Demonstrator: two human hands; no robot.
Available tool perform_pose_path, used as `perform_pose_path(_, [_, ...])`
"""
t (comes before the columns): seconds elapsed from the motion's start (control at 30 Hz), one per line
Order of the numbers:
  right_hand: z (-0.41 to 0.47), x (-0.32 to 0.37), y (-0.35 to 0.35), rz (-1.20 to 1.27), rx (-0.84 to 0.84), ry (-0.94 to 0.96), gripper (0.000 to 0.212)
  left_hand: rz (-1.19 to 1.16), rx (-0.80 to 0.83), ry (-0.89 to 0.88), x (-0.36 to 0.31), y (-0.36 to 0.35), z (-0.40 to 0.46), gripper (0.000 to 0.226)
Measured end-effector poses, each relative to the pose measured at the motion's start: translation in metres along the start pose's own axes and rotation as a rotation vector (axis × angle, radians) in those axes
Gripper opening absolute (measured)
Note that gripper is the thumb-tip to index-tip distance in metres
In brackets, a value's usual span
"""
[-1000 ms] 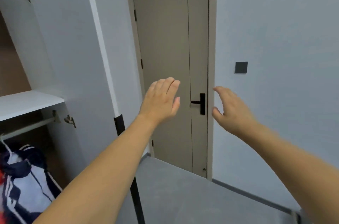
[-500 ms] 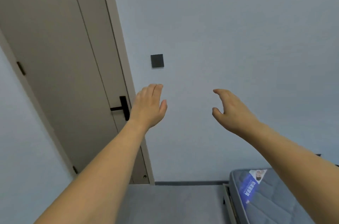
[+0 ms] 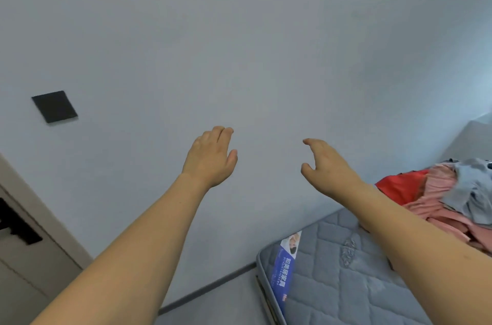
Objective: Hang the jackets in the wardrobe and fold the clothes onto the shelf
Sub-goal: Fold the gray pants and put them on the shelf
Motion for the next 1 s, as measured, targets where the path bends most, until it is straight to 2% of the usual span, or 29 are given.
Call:
perform_pose_path(0.37, [0.06,-0.188,0.042,-0.149,-0.132,-0.354,0.061,-0.232,0.086,-0.347,-0.162,-0.175,0.145,0.051])
perform_pose_path(0.6, [0.089,-0.327,0.031,-0.228,-0.242,-0.627,0.06,-0.432,0.211,-0.497,-0.27,-0.332,0.218,0.052])
perform_pose_path(0.7, [0.08,-0.396,0.025,-0.276,-0.273,-0.722,0.051,-0.494,0.295,-0.484,-0.321,-0.404,0.223,0.053])
perform_pose_path(0.9, [0.037,-0.542,0.02,-0.392,-0.311,-0.828,0.051,-0.625,0.439,-0.522,-0.449,-0.528,0.189,0.053])
perform_pose_path(1.0, [0.012,-0.619,0.006,-0.431,-0.336,-0.873,0.053,-0.772,0.52,-0.469,-0.526,-0.582,0.164,0.051])
Point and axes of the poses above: each hand's wrist, its own z-axis towards the middle knuckle, its own y-axis out of the back of the hand, x = y × z, the point moved 2 cm from there along z, towards the middle knuckle, and after that the axes turned 14 degrees about -x, right-handed, at the moved point
